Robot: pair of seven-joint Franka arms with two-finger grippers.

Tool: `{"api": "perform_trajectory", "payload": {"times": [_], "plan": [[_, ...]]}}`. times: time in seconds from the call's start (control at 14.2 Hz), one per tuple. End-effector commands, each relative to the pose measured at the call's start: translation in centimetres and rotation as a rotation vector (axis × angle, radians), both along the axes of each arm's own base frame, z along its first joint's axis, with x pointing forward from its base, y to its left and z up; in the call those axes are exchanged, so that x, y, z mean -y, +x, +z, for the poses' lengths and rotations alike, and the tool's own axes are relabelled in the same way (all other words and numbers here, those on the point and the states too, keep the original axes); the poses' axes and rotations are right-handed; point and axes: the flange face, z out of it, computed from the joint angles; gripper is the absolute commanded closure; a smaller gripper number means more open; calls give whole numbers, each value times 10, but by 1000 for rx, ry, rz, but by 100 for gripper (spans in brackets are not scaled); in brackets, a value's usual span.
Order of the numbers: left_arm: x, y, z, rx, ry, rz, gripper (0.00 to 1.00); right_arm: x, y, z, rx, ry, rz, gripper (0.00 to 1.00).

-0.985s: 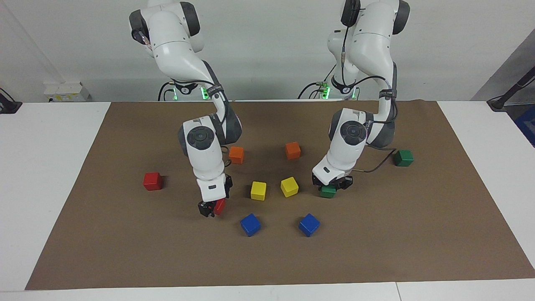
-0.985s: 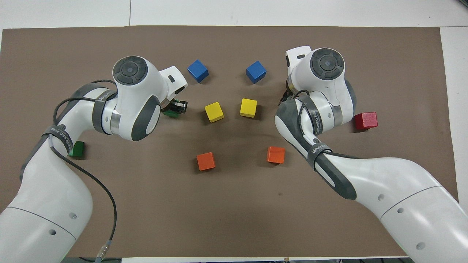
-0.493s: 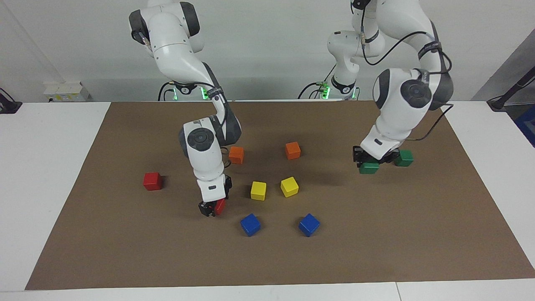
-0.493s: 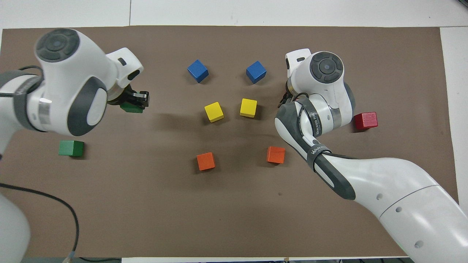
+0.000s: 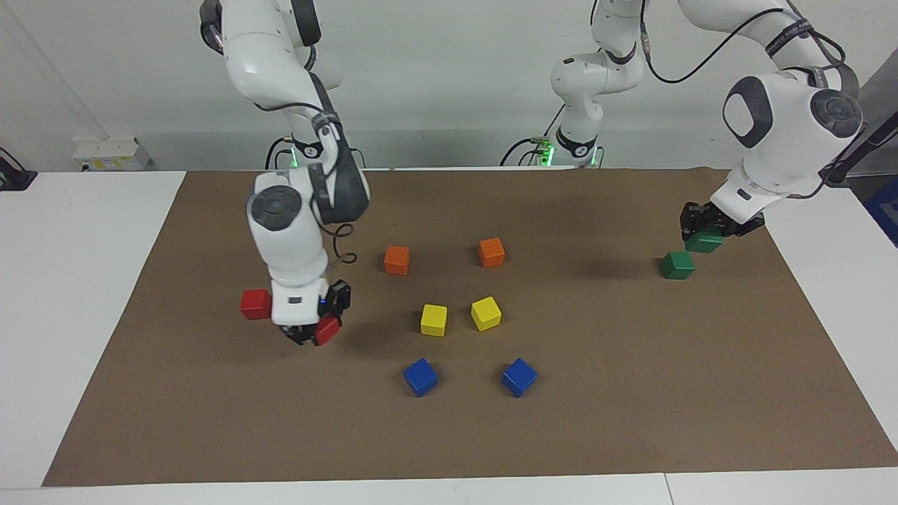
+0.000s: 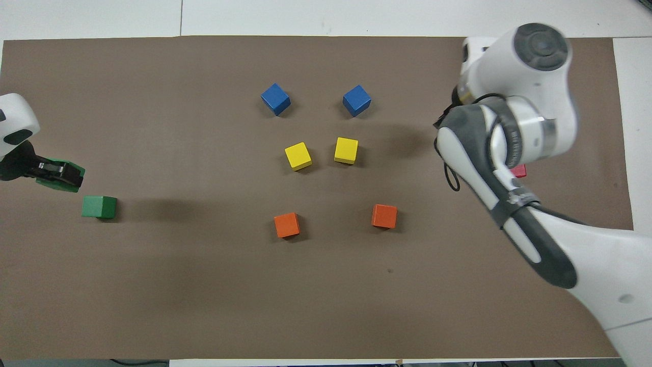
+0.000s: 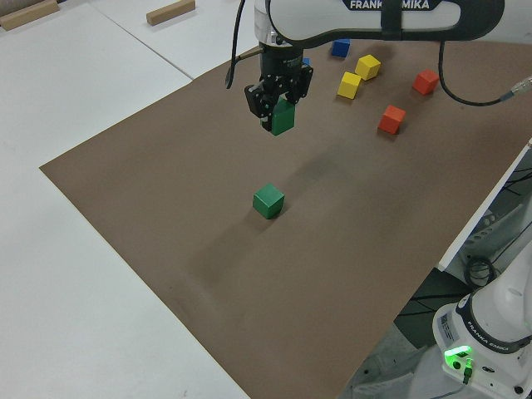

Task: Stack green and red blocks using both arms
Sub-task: 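Lift green with the left gripper while the right gripper lifts the red block, then stack green on green with the left gripper while the right gripper stacks red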

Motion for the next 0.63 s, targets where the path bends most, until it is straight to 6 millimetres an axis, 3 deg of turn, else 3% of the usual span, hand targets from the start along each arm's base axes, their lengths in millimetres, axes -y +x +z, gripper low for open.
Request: {"api": "perform_trajectory", "payload": {"times": [0.0,0.07,0.28,0.42,0.56], "plan": [[-17,-38,-28,65,19,-26,100,103,-20,21,-69,69,-341,100],[-23,-48,-42,90,23,-25,100,138,-33,8,-92,67,-469,100],[-31,-65,-66,131,30,-13,100,168,-55,-10,-111,57,-664,100],[-30,-64,-75,123,27,-10,100,157,-60,-19,-105,52,-764,100],[-30,-69,-89,137,29,-9,100,122,-58,-27,-70,9,-795,100]]}}
